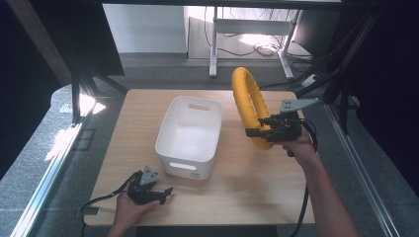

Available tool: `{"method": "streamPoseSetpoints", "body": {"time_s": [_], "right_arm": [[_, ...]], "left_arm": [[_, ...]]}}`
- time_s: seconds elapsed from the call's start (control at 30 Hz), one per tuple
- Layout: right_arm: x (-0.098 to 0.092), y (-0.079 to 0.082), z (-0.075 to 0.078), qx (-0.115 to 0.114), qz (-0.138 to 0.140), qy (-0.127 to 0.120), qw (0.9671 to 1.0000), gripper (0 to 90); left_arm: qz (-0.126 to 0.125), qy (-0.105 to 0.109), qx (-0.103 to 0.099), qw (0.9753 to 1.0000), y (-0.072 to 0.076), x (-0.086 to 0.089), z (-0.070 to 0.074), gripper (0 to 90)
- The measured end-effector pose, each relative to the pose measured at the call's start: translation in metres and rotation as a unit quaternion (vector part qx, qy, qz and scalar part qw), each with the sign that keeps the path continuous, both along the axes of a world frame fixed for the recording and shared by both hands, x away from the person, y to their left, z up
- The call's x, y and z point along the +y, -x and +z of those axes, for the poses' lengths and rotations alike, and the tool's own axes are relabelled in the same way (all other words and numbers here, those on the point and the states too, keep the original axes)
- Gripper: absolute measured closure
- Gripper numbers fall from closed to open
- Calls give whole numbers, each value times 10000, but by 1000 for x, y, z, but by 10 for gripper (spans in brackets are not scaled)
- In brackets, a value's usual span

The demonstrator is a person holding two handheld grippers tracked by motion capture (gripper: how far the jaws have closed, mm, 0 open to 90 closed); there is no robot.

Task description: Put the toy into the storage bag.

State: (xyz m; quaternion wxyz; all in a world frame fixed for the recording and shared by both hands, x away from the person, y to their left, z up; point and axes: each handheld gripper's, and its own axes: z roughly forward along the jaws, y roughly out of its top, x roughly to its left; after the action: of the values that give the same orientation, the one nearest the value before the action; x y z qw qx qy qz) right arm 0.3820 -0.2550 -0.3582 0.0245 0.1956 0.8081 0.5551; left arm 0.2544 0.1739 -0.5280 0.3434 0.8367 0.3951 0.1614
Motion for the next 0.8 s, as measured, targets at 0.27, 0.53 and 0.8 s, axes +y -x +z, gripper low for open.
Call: {"method": "streamPoseSetpoints", "body": {"time_s": [0.27, 0.53, 0.8], "right_arm": [[11, 7, 16, -184, 144, -127, 9996, 516], [21, 11, 29, -315, 265, -209, 9989, 516], [29, 12, 37, -348, 334, -298, 9984, 515]], "left_arm": [[-9, 5, -12, 10000, 0, 0, 0, 209], [2, 22, -14, 10000, 0, 0, 0, 209], [0, 21, -9, 10000, 0, 0, 0, 209]]}}
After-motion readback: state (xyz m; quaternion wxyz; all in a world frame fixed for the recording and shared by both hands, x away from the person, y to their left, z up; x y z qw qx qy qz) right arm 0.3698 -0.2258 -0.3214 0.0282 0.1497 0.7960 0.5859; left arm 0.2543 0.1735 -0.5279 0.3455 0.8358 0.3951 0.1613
